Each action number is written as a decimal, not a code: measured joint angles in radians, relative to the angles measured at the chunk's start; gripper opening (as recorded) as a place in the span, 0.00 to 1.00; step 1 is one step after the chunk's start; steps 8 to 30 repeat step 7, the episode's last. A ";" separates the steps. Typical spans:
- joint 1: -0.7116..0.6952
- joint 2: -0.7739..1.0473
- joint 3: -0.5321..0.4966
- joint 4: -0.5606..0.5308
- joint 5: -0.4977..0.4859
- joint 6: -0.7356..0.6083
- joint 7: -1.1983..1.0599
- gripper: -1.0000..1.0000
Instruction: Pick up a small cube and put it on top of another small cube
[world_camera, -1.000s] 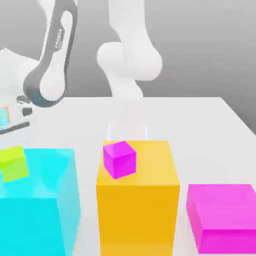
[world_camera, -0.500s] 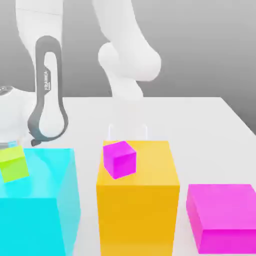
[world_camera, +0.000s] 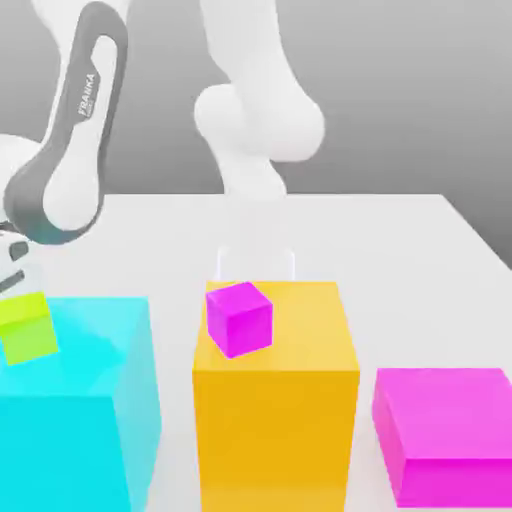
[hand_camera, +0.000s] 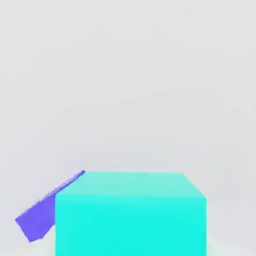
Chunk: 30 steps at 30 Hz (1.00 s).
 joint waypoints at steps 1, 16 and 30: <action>0.002 0.025 0.005 0.016 -0.004 0.010 -0.015 0.00; 0.010 0.142 0.002 0.035 -0.015 0.108 -0.024 1.00; 0.010 0.142 0.002 0.035 -0.015 0.108 -0.024 1.00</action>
